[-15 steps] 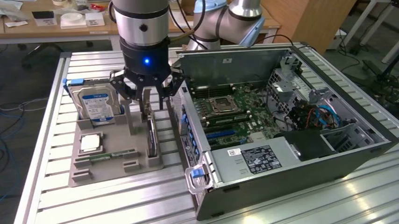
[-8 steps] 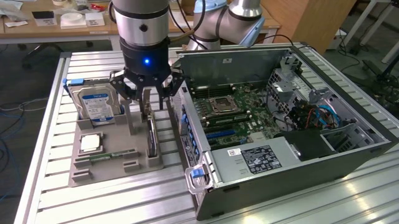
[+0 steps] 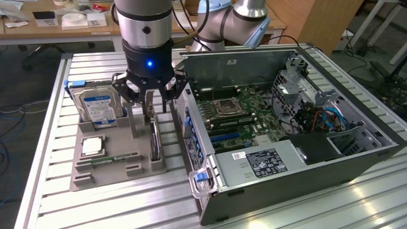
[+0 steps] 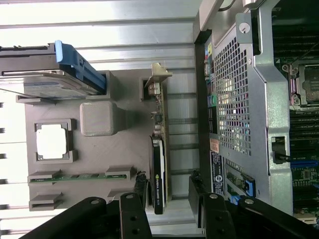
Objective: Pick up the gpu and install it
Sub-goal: 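Pick up the gpu and move the gpu toward the slot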
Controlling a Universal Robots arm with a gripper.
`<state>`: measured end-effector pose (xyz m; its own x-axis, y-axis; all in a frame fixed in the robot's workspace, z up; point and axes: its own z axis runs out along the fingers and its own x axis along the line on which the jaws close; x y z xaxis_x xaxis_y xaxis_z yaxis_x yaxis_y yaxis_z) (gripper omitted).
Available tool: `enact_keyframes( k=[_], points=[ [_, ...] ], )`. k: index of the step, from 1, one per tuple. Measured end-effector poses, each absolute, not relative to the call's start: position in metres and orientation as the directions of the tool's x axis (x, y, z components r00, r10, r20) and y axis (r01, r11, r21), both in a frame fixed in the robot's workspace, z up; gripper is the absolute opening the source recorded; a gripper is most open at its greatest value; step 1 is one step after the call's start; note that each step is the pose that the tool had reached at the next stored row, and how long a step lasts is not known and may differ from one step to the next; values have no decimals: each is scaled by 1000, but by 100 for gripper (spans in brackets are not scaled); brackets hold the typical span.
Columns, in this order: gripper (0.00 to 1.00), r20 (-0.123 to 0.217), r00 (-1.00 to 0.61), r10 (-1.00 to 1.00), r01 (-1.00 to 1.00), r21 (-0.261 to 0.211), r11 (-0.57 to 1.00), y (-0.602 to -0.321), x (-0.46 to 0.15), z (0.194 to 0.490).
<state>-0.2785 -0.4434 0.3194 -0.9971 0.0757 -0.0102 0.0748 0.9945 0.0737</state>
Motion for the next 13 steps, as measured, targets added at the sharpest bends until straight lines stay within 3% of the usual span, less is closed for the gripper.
enact_keyframes(
  k=[13],
  points=[
    [47, -10, -997, 76, 75, 74, 994, -443, -279, 308]
  ],
)
